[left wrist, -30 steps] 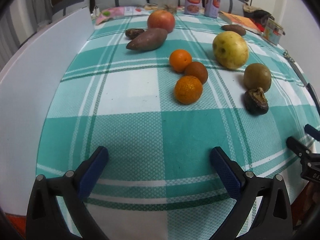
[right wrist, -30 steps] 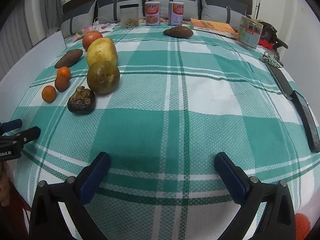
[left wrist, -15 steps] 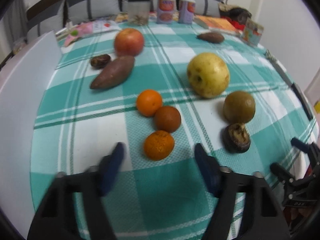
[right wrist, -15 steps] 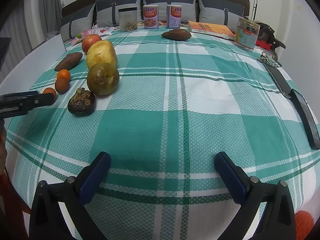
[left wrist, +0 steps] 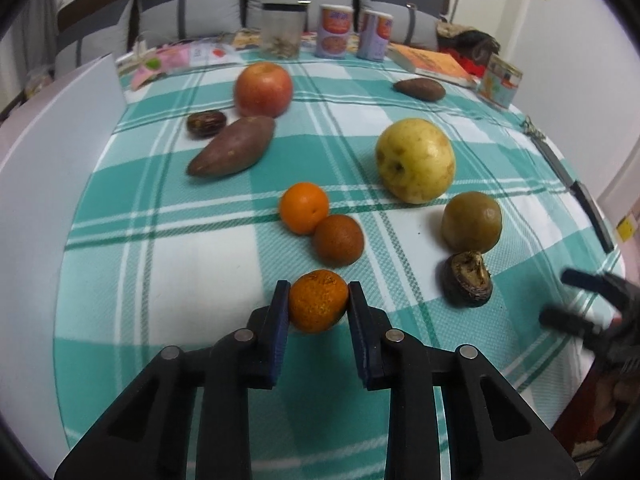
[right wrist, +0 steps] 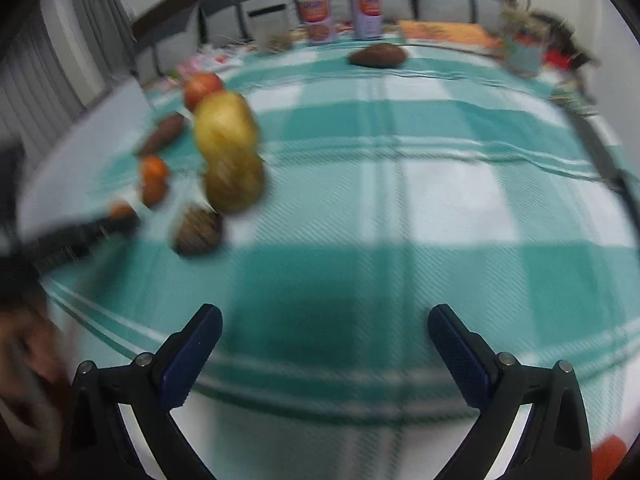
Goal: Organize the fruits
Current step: 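Reach the left tool to the small orange and close on it, then lift the orange with the left tool while the right tool grasps the brown kiwi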
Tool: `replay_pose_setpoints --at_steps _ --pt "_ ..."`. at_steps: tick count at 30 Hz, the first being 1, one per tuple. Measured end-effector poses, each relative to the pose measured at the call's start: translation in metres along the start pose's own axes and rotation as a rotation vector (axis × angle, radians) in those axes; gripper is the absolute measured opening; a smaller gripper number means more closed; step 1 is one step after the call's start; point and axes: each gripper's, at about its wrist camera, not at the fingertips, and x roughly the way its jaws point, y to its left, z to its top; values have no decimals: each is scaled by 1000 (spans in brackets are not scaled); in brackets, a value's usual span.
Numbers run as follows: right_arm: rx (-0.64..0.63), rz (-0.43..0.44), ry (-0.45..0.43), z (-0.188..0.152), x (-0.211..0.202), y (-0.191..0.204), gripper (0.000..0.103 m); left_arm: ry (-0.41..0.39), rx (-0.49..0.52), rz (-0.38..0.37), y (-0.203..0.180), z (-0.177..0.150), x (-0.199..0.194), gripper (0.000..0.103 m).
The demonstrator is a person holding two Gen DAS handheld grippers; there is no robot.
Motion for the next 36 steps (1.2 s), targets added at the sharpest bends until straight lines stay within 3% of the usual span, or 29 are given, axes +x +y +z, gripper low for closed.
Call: replay_pose_setpoints --at_steps 4,7,9,11,14,18,23,28,33,36 --pt "76 155 35 49 18 12 87 26 -56 9 12 -3 -8 28" --pt "81 155 113 71 46 22 80 25 -62 19 17 -5 -20 28" --pt "72 160 164 76 62 26 65 22 -61 20 18 -7 -26 28" --pt "64 167 149 80 64 26 49 19 -61 19 19 -8 -31 28" --pt "86 176 164 82 59 24 48 19 -68 14 19 -9 -38 27" --pt "48 161 116 79 25 29 48 10 -78 -9 17 -12 -48 27" --pt "-2 238 78 62 -18 59 48 14 -75 -41 10 -16 -64 27" --pt "-13 290 120 43 -13 89 48 17 -85 -46 15 -23 -84 27" --pt "-70 281 173 31 -4 113 48 44 -125 -43 31 -37 -104 27" --pt "-109 294 188 31 -7 131 48 15 -162 -58 45 -37 -132 27"
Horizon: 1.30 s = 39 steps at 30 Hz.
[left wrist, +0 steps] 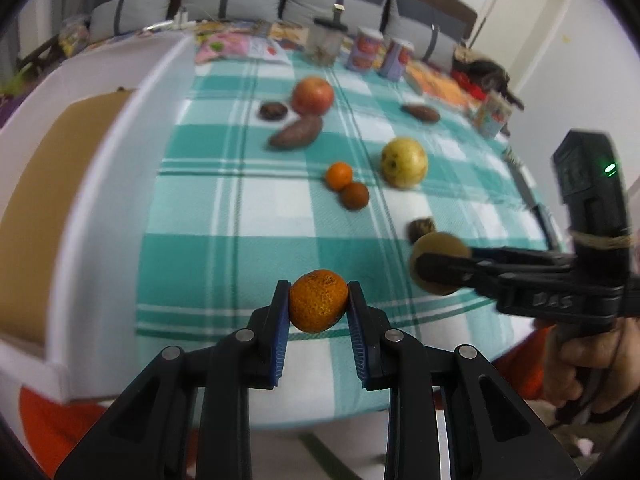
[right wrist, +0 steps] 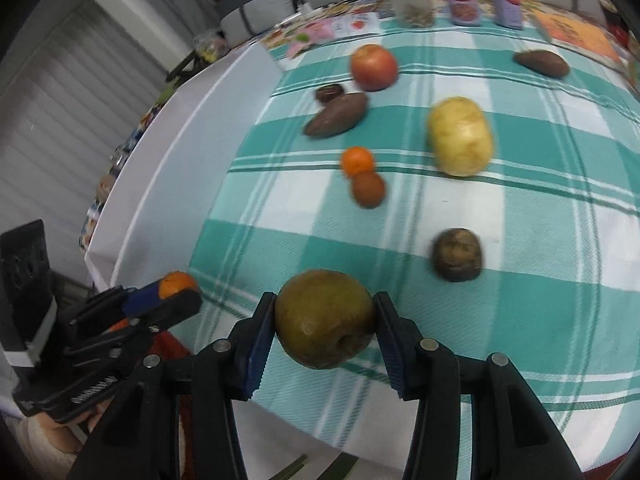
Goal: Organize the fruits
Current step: 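Carry both fruits over the white box and open both tools to drop them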
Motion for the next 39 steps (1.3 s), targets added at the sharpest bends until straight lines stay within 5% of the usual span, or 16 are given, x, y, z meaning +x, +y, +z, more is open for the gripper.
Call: replay_pose_setpoints --at_steps 7,12,22,30,31,33,35,39 --pt "-146 101 -31 31 -8 82 48 -111 -61 68 49 26 -71 27" --pt "-273 182 -28 62 -4 160 48 -149 -141 187 107 34 -94 27" --pt "-350 246 84 99 64 262 48 -43 -328 348 212 21 -65 27" --pt "-397 139 214 89 140 283 49 13 -358 368 235 7 -48 30" --pt "-394 128 215 87 144 283 49 6 -359 380 236 6 -49 31" --pt "-384 107 200 88 148 281 51 -13 -365 394 233 4 -54 60" --pt "-370 110 174 90 144 277 61 -49 -384 422 233 3 -63 74" --pt "-370 106 49 98 103 270 77 -126 -391 438 225 7 -81 83"
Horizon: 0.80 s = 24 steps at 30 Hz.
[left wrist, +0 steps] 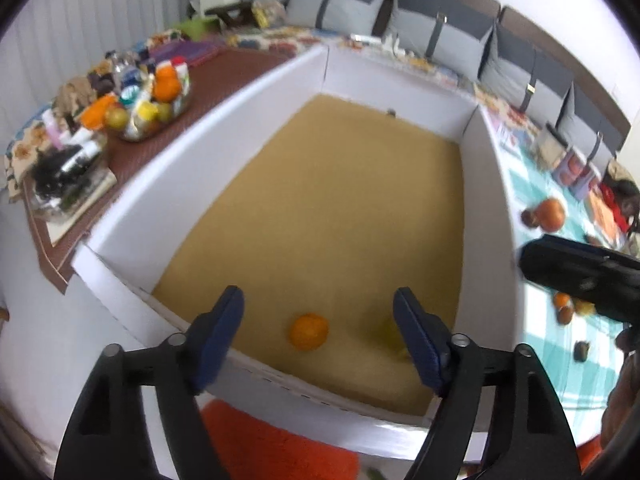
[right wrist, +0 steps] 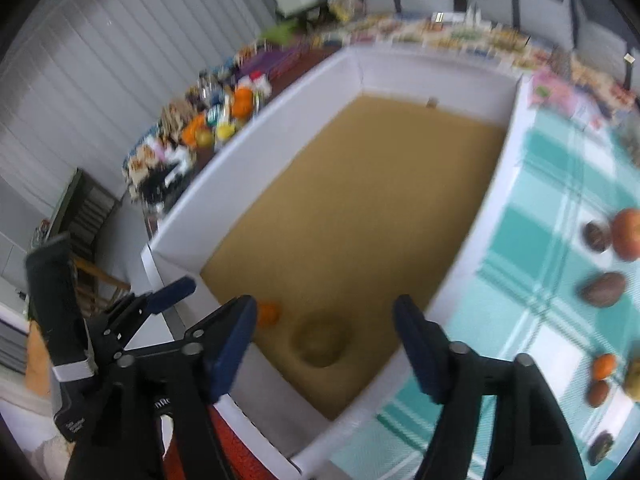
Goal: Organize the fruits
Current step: 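Carry both fruits over the white box and open both tools to drop them, then move both tools back over the table toward the remaining fruits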
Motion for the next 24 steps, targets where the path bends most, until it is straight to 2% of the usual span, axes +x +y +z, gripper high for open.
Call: replay_pose_setpoints --at_steps 3,4,8,11,13,17,20,24 --pt "-19 -50 -127 -7 -52 -14 97 -81 9 -30 -20 2 -26 86" --pt "-27 -70 -159 -12 -67 -19 99 -108 19 -58 -32 1 -36 86" --pt "-49 -190 -271 -46 -124 -50 100 -159 71 -207 -86 -8 -62 89" --pt "-24 -289 -305 -87 -151 -82 101 -148 121 -328 -131 -25 -66 91" --pt "20 -351 -317 -120 -162 -110 101 -110 172 -376 -164 -42 -57 91" --pt "135 -520 -294 -194 -172 -176 101 -9 288 -401 -222 -86 -24 91" --pt "249 -599 -292 -243 -174 -216 101 57 353 -390 -247 -113 2 91" --pt "378 -651 -291 -292 -176 -258 101 55 411 -349 -264 -132 20 91"
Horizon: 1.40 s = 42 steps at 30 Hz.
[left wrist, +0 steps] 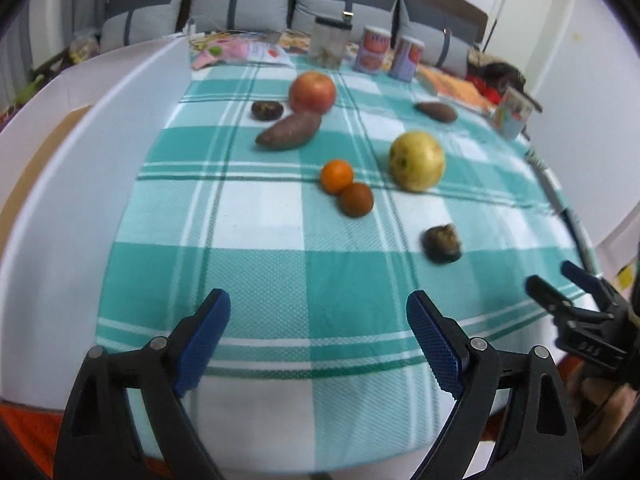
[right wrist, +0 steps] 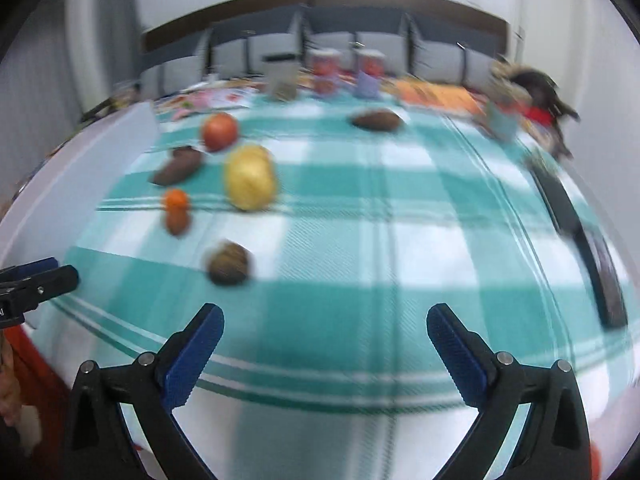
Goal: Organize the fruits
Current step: 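Move both tools back over the table toward the remaining fruits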
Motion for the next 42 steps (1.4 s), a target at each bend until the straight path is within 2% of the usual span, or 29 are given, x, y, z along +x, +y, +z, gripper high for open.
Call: replay_pose_setpoints --at_steps 5,12,15,20,34,42 --pt "7 -44 11 -10 18 -25 101 -16 8 5 0 1 24 91" --pt "4 -59 2 -18 23 -22 101 20 36 68 1 -10 54 91" --pt "5 -68 15 -21 29 -24 101 0 80 109 -2 -15 55 92" --pt "28 -75 46 -26 41 -30 102 -15 96 124 -4 -20 54 96" --pt "43 -91 -33 -36 40 -28 103 -30 121 130 -3 -22 56 98" --pt "42 -95 -40 -36 40 -28 103 -29 126 130 -4 -22 56 98"
